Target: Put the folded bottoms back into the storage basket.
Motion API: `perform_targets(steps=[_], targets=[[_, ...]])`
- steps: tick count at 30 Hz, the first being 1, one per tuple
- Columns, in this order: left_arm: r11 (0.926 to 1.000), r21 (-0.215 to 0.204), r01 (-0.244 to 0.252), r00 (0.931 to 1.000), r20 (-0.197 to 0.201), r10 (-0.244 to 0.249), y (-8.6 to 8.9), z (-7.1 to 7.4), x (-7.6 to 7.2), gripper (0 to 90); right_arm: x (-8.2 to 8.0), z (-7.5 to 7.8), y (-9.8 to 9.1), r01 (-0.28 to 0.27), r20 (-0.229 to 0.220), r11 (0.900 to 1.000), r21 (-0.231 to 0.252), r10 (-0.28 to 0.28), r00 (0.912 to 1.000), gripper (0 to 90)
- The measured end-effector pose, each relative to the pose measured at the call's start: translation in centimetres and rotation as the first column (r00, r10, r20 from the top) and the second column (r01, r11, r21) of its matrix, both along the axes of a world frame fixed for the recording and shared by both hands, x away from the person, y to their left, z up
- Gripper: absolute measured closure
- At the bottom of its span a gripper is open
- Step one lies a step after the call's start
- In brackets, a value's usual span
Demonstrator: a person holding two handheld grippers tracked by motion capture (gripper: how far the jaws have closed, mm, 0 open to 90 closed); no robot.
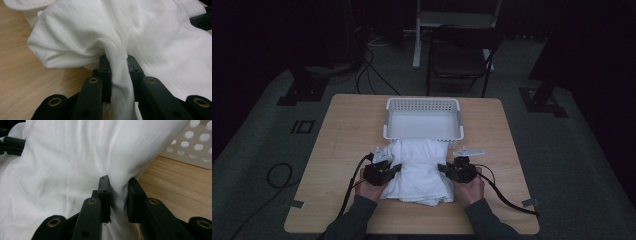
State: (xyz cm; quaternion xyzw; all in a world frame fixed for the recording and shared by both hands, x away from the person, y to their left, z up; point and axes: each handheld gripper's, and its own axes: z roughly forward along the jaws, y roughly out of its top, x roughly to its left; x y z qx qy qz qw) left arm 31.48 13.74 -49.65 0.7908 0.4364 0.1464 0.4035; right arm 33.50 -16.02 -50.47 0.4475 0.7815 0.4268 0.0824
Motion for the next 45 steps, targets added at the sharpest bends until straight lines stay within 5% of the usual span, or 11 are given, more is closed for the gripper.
perform_targets(steps=[45], targets=[[0.9996,-0.027,0.012,0.9975,0.07,-0.01,0.0,4.0,0.0,78.3,0.0,3.9,-0.2,0.004,0.077,0.9999,0.016,-0.005,0.997,77.0]])
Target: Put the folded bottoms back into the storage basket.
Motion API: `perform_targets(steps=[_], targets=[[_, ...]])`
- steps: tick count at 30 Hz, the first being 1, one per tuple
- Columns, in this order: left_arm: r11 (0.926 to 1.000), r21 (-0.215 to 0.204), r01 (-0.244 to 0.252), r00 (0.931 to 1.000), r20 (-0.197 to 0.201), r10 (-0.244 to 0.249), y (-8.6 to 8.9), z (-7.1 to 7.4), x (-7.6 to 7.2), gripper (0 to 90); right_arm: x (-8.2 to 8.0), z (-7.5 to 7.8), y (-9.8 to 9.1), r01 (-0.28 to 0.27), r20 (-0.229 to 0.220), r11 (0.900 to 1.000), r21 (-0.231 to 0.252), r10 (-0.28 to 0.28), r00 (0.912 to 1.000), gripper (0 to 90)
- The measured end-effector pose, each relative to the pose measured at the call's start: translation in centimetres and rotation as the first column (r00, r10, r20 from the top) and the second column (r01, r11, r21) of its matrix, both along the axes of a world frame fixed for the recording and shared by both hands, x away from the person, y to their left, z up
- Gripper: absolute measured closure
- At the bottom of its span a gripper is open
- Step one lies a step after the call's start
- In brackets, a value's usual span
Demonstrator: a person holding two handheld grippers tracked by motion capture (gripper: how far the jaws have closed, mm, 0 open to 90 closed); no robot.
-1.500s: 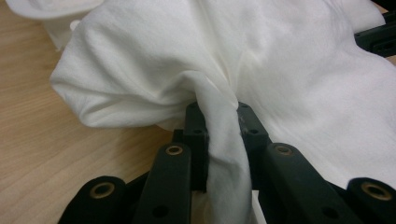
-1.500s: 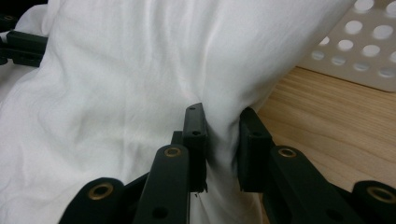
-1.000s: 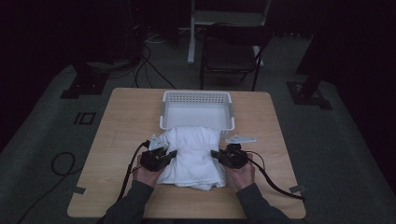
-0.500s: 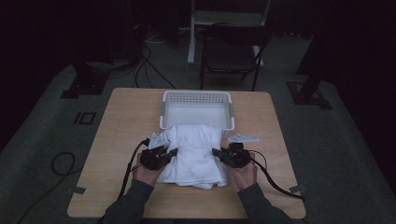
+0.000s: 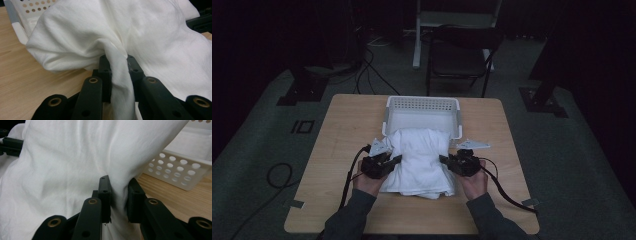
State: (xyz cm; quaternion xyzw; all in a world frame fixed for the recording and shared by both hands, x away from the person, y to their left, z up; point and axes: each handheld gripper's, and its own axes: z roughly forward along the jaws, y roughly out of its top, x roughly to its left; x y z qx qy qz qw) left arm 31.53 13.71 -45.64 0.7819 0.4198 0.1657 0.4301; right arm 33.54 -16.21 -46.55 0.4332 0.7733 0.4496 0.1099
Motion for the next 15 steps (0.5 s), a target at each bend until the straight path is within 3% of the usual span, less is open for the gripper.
perform_targets(steps=[15], targets=[[0.9999,-0.011,0.003,0.9993,0.036,-0.003,-0.3,1.6,0.5,78.3,0.4,1.6,-0.3,0.018,0.035,0.9998,0.005,-0.019,0.9992,77.3]])
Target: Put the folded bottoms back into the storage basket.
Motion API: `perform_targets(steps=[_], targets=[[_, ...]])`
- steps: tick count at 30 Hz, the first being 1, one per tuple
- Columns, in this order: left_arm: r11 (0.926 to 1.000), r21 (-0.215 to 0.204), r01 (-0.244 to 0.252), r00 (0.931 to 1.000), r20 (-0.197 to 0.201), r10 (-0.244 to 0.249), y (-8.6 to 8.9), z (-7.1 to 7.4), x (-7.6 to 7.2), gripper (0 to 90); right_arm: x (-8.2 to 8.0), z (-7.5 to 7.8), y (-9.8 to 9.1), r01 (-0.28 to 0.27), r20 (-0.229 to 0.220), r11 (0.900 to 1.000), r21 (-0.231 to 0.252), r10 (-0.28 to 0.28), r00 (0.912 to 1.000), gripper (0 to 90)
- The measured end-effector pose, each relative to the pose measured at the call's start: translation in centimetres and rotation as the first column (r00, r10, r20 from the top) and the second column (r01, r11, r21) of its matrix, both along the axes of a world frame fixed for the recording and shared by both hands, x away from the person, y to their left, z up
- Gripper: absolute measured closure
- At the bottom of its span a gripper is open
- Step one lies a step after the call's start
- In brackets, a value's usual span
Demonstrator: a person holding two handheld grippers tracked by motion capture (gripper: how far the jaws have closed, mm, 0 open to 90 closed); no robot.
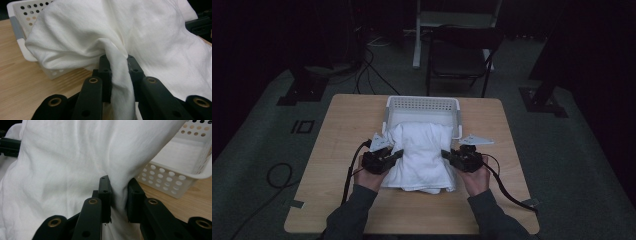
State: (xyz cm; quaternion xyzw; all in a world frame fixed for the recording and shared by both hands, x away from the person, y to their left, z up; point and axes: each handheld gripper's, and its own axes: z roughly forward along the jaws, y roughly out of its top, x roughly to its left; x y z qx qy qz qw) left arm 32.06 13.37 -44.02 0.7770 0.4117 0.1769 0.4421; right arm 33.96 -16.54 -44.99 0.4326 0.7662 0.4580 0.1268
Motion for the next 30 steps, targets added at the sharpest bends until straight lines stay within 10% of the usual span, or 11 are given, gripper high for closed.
perform_targets(steps=[30], targets=[[0.9999,-0.017,-0.004,0.9993,0.037,0.005,-0.4,2.3,2.0,78.3,1.5,2.5,-0.4,0.028,0.049,0.9996,0.009,-0.028,0.9984,77.3]])
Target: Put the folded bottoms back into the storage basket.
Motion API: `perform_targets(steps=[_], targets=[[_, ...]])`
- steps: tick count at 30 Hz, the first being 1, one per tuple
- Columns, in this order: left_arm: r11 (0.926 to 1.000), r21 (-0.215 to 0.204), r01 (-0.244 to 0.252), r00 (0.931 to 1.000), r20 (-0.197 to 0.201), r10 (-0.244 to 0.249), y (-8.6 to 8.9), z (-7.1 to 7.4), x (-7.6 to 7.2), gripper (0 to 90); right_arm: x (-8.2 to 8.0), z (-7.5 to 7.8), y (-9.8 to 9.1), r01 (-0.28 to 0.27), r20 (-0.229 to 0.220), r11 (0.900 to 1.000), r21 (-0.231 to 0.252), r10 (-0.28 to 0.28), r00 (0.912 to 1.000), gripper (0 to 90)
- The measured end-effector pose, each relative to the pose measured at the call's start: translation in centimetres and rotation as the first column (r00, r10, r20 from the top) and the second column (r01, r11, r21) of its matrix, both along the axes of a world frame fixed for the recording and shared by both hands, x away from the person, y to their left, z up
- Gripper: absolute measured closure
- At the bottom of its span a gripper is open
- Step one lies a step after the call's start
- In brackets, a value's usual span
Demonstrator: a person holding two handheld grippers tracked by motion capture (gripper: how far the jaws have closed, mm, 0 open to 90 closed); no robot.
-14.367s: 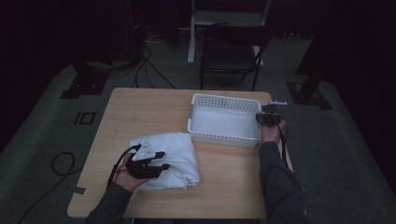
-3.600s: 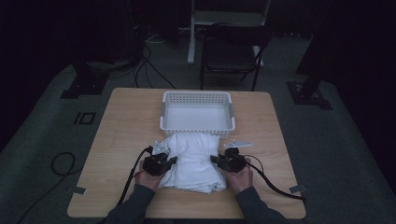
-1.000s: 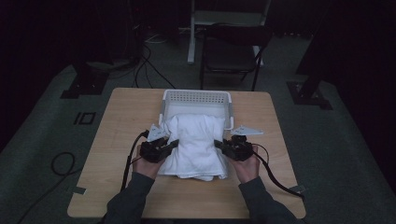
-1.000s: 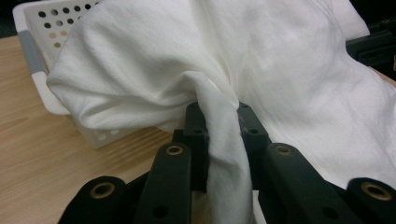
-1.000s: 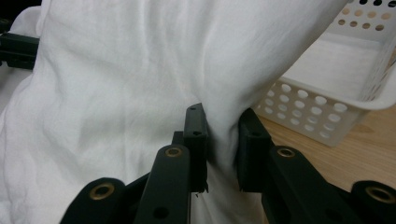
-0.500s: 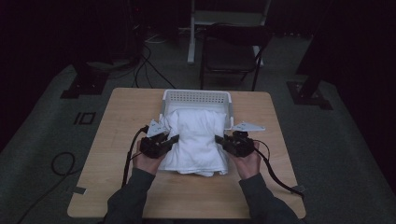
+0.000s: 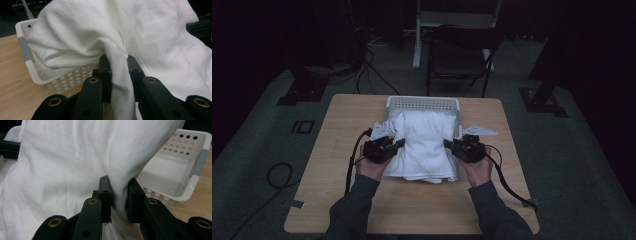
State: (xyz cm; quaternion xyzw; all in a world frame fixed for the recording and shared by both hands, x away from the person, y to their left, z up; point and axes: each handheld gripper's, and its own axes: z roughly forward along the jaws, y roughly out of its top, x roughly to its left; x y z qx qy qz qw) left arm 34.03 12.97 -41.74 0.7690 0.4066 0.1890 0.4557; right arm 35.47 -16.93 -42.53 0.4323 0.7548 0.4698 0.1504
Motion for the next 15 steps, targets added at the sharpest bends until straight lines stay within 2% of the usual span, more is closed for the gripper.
perform_targets(steps=[6,15], targets=[[0.9999,-0.01,-0.005,1.0,0.005,0.005,0.0,0.4,0.3,78.3,0.3,0.5,0.0,0.002,0.011,1.0,0.0,-0.002,0.9999,77.3],[1.0,0.0,-0.009,0.9999,0.011,0.009,-0.2,0.9,1.3,78.3,1.1,0.9,0.0,0.013,0.013,0.9999,0.001,-0.013,0.9998,77.3]])
